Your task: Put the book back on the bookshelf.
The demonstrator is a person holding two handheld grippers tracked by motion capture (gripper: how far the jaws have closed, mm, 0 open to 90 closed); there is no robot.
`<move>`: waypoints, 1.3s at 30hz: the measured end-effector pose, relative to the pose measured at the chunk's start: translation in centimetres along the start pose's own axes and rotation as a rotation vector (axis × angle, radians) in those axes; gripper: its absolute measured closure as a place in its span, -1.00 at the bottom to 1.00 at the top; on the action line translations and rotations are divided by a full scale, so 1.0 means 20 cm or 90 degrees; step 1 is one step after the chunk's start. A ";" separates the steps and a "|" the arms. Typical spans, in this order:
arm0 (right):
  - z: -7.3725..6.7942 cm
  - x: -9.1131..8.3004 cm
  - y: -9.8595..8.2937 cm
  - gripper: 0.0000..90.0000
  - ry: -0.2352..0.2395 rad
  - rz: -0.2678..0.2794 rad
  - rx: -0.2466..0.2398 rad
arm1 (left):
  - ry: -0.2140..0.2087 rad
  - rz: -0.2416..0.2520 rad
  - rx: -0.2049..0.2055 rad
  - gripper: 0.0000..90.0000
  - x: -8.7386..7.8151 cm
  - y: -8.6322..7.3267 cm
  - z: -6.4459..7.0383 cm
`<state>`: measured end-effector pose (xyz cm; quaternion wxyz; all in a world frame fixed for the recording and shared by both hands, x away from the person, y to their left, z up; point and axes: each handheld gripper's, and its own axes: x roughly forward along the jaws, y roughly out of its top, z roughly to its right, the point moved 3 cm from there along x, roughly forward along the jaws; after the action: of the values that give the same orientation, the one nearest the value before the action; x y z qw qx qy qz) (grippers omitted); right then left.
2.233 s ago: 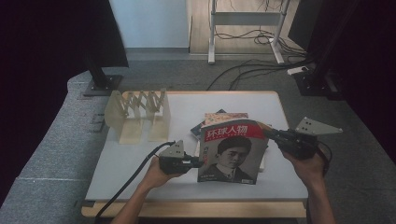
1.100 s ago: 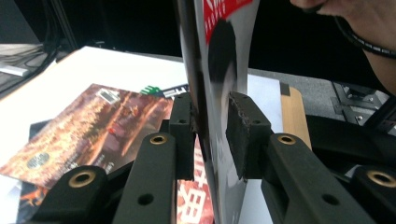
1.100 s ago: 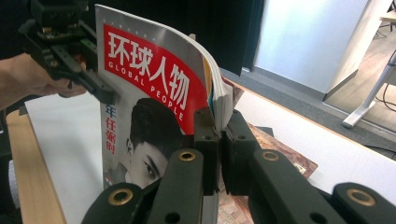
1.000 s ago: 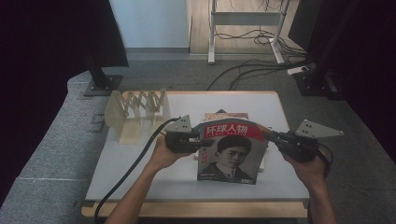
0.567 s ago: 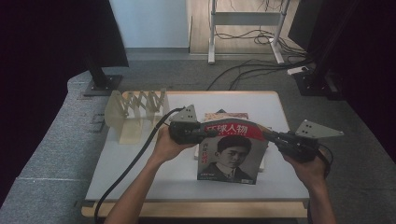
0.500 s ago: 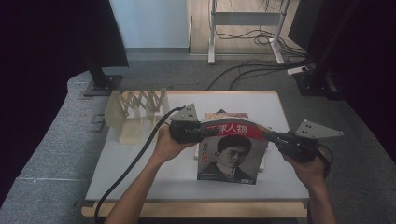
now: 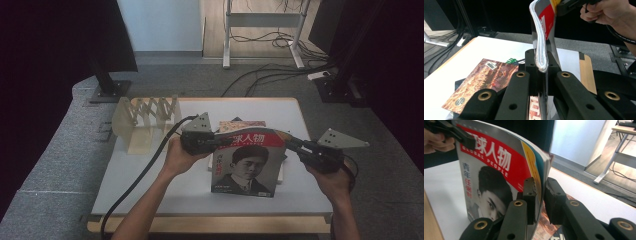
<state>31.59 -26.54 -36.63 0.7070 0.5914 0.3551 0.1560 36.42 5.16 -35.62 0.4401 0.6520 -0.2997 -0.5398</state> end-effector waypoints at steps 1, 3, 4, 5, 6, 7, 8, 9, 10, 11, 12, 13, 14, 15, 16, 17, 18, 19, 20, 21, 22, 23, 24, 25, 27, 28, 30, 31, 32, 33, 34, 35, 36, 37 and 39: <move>0.01 0.00 -0.01 0.71 -0.002 -0.001 0.002 | 0.000 0.000 0.003 0.90 0.00 0.00 0.00; 0.02 0.00 -0.03 0.68 -0.009 -0.006 0.002 | -0.001 0.000 0.004 0.90 0.00 0.00 0.01; 0.02 0.00 -0.04 0.66 -0.013 -0.010 0.001 | -0.003 0.000 0.003 0.90 0.00 0.00 0.01; 0.03 0.00 -0.05 0.64 -0.015 -0.012 0.002 | -0.004 0.000 0.001 0.90 0.00 0.00 0.01; 0.03 0.01 -0.06 0.62 -0.018 -0.015 0.002 | -0.003 0.000 0.002 0.90 0.00 0.00 0.01; 0.03 0.01 -0.08 0.59 -0.023 -0.019 0.001 | 0.001 -0.001 0.002 0.90 0.00 0.00 0.01; 0.03 0.01 -0.09 0.57 -0.027 -0.022 0.001 | 0.005 -0.003 0.002 0.90 -0.01 0.00 0.01; 0.04 0.02 -0.11 0.54 -0.029 -0.026 0.004 | 0.007 -0.003 0.002 0.90 -0.01 0.00 0.01; 0.04 0.03 -0.12 0.51 -0.032 -0.030 0.007 | 0.011 -0.004 0.001 0.90 -0.01 0.00 0.02; 0.05 0.03 -0.14 0.48 -0.036 -0.035 0.009 | 0.016 -0.006 0.005 0.90 -0.01 0.00 0.02; 0.05 0.04 -0.16 0.46 -0.040 -0.040 0.012 | 0.018 -0.007 0.005 0.89 -0.01 0.00 0.02; 0.06 0.04 -0.18 0.44 -0.042 -0.044 0.015 | 0.019 -0.008 0.004 0.90 -0.01 0.00 0.02; 0.06 0.05 -0.20 0.41 -0.045 -0.049 0.018 | 0.020 -0.007 0.003 0.90 -0.01 0.00 0.02; 0.07 0.05 -0.21 0.38 -0.050 -0.054 0.020 | 0.020 -0.007 0.001 0.90 -0.01 0.00 0.02; 0.07 0.06 -0.23 0.34 -0.054 -0.059 0.022 | 0.021 -0.004 -0.002 0.90 -0.01 0.00 0.02; 0.08 0.07 -0.25 0.31 -0.057 -0.066 0.025 | 0.022 -0.002 -0.004 0.90 -0.01 0.00 0.02; 0.08 0.08 -0.26 0.28 -0.061 -0.072 0.027 | 0.024 -0.001 -0.006 0.90 -0.01 0.00 0.02; 0.09 0.08 -0.28 0.24 -0.064 -0.080 0.028 | 0.026 -0.001 -0.007 0.90 -0.01 0.00 0.02; 0.09 0.09 -0.30 0.19 -0.067 -0.086 0.030 | 0.027 0.000 -0.008 0.90 -0.01 -0.01 0.02; 0.10 0.09 -0.31 0.15 -0.071 -0.091 0.032 | 0.028 -0.001 -0.008 0.90 -0.02 -0.01 0.02; 0.10 0.10 -0.33 0.11 -0.077 -0.096 0.036 | 0.028 -0.001 -0.009 0.90 -0.02 -0.01 0.02; 0.11 0.10 -0.35 0.06 -0.083 -0.103 0.039 | 0.029 -0.002 -0.009 0.90 -0.02 -0.01 0.02; 0.11 0.11 -0.36 0.01 -0.090 -0.109 0.043 | 0.031 -0.002 -0.009 0.90 -0.02 -0.01 0.02; 0.12 0.11 -0.38 -0.03 -0.099 -0.117 0.047 | 0.032 -0.002 -0.011 0.91 -0.02 -0.01 0.02; 0.14 0.12 -0.42 -0.15 -0.117 -0.131 0.055 | 0.031 -0.002 -0.017 0.91 -0.02 -0.01 0.02; 0.14 0.12 -0.42 -0.15 -0.117 -0.131 0.055 | 0.031 -0.002 -0.017 0.91 -0.02 -0.01 0.02; 0.16 0.14 -0.47 -0.28 -0.139 -0.158 0.061 | 0.032 -0.002 -0.021 0.92 -0.03 -0.01 0.01; 0.16 0.15 -0.49 -0.35 -0.146 -0.167 0.063 | 0.034 -0.002 -0.023 0.92 -0.03 -0.01 0.01; 0.17 0.16 -0.51 -0.39 -0.152 -0.176 0.065 | 0.034 -0.001 -0.027 0.92 -0.03 -0.01 0.01; 0.18 0.17 -0.53 -0.41 -0.157 -0.183 0.069 | 0.034 -0.002 -0.029 0.92 -0.03 -0.01 0.01; 0.18 0.18 -0.55 -0.45 -0.160 -0.191 0.074 | 0.036 -0.002 -0.031 0.92 -0.04 -0.02 0.00; 0.19 0.19 -0.57 -0.51 -0.161 -0.199 0.079 | 0.037 -0.001 -0.033 0.92 -0.04 -0.02 0.00; 0.20 0.19 -0.59 -0.54 -0.164 -0.207 0.083 | 0.036 0.000 -0.035 0.92 -0.05 -0.02 0.00; 0.20 0.20 -0.61 -0.59 -0.167 -0.214 0.088 | 0.037 0.000 -0.037 0.92 -0.05 -0.02 0.00; 0.21 0.21 -0.65 -0.70 -0.170 -0.226 0.101 | 0.036 0.000 -0.040 0.92 -0.06 -0.02 -0.01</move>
<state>34.93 -30.15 -50.08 0.7155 0.5886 0.3681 -0.0789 36.27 6.32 -35.43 0.4687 0.6528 -0.2704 -0.5301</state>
